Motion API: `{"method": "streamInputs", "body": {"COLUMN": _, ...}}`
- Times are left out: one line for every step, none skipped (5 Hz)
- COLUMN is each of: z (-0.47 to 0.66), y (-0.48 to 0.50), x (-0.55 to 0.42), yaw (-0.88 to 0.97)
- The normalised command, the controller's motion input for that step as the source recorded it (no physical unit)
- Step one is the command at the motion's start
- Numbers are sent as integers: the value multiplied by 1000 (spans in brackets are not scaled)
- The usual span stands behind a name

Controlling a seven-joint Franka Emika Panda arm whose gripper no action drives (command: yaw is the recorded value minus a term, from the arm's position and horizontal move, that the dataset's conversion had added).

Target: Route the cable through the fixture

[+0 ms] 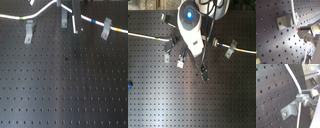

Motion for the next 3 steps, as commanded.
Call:
{"method": "streamInputs", "body": {"z": 411, "y": -36, "x": -197, "yaw": 0}}
{"method": "streamInputs", "body": {"z": 382, "y": 98, "x": -54, "yaw": -26}}
{"method": "streamInputs", "body": {"z": 297, "y": 33, "x": -86, "yaw": -23}}
